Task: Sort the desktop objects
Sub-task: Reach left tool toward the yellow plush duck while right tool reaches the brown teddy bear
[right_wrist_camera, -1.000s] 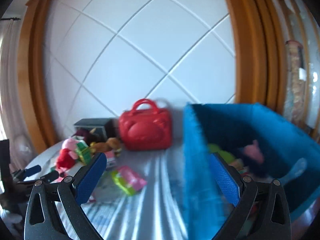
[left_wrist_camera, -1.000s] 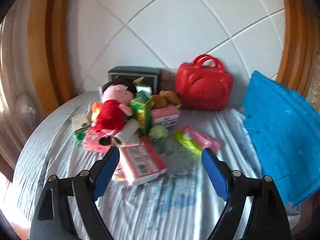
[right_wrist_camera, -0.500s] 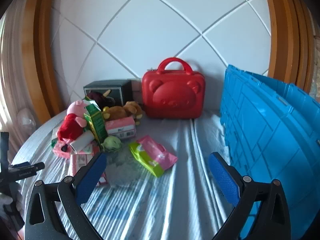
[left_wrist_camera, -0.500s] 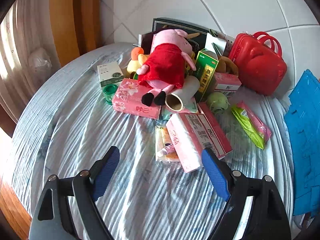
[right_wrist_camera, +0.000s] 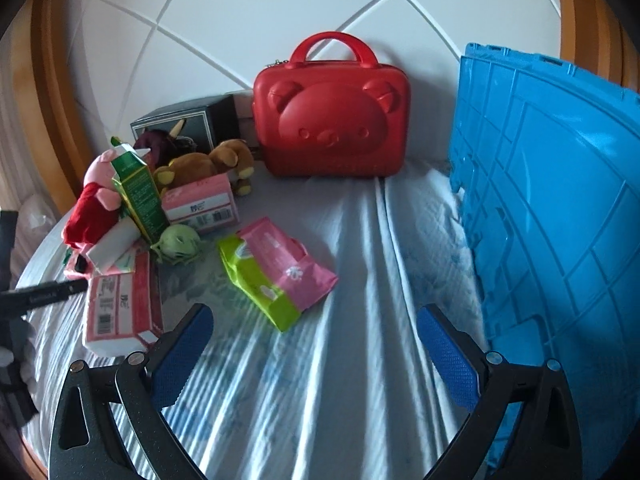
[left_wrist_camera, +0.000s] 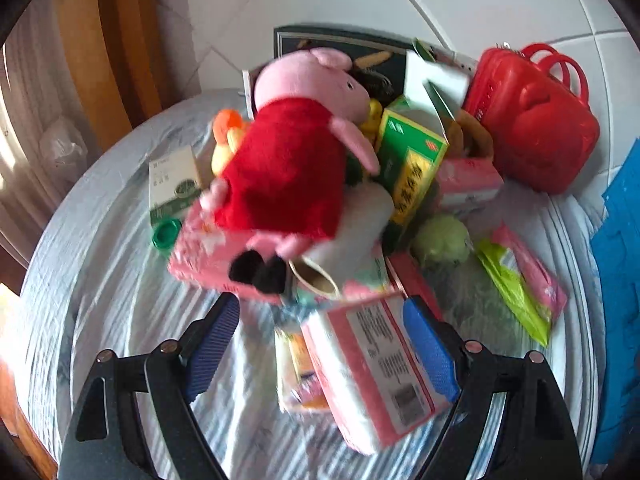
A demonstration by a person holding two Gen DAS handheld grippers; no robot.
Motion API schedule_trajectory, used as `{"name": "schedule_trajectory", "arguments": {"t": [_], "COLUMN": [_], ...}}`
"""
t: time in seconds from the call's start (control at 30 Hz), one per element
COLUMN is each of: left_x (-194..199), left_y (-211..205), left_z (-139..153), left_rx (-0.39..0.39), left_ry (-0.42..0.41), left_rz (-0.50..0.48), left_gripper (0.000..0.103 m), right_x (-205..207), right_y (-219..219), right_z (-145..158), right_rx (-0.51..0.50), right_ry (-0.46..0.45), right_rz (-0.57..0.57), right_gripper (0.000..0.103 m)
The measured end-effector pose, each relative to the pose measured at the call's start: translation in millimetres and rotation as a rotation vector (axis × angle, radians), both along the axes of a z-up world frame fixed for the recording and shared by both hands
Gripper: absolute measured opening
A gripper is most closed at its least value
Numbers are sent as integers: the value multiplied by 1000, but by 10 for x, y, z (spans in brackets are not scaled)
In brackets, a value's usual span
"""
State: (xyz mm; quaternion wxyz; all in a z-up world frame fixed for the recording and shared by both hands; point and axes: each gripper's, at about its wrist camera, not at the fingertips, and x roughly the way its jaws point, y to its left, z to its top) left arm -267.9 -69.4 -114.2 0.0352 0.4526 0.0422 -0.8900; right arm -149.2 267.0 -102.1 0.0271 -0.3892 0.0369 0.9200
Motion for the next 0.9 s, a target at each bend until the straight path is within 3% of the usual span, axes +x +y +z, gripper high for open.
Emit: {"name": "schedule_trajectory", "arguments": {"t": [0.17, 0.3, 0.47, 0.67, 0.77, 0.83, 0.9], "left_x": [-754, -1373, -1985, -2743, -2842, -2778, -2620], "left_y": [-545, -929, -1218, -1366, -1221, -1135, -1082], "left_z": [367, 319, 142, -172, -451, -603, -656], "left_rx": [-59, -110, -38, 22, 7, 53, 71], "left_ry": [84, 20, -58, -158, -245, -298, -297], "left_rz": [85, 109, 68, 47, -22, -70, -93], "left_gripper": [84, 84, 84, 84, 84, 84, 84], "right_x": [-341, -838, -1974, -3359, -3858, -4133, -4303], "right_y": [-62, -175, -575, -1458, -1857, -2047, -2178], "right_z": [-81, -39, 110, 125, -85, -291, -600], "right_rx": [-1, -12, -8, 155, 237, 252, 295], "right_ry": [-32, -42, -73, -122, -174, -226, -300], "right_rz": [11, 39, 147, 250, 295, 320, 325], "right_gripper": [103, 103, 103, 103, 103, 103, 103]}}
